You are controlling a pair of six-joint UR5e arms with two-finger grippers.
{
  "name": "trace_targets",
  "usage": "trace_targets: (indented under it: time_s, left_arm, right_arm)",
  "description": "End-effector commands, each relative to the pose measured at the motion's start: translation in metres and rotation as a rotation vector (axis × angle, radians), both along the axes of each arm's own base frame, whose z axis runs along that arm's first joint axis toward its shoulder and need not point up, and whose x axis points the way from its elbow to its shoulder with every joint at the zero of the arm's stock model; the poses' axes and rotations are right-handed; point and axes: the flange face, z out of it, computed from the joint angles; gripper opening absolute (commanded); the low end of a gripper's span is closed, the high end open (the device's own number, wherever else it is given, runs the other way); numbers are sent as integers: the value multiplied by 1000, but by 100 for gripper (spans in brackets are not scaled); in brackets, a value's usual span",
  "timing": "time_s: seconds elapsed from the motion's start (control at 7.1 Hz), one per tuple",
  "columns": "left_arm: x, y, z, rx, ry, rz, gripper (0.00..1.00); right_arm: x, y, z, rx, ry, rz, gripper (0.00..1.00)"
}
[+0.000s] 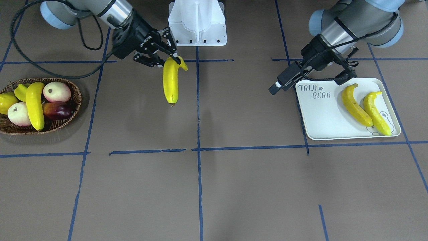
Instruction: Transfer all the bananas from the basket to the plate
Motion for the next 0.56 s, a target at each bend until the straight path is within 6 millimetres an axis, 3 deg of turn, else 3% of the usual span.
trace_targets:
  time_s: [0.0,0.28,0.42]
  left_arm:
    - [51,27,-46,43,77,91,99]
    - [88,32,-86,75,112,77,99]
    - [111,43,-91,80,117,44,99]
  right_arm:
    - [-20,7,-17,21,-38,-5,2]
    - [-20,9,-26,34,-60,-7,2]
    - [-22,10,-27,33,-62,-10,2]
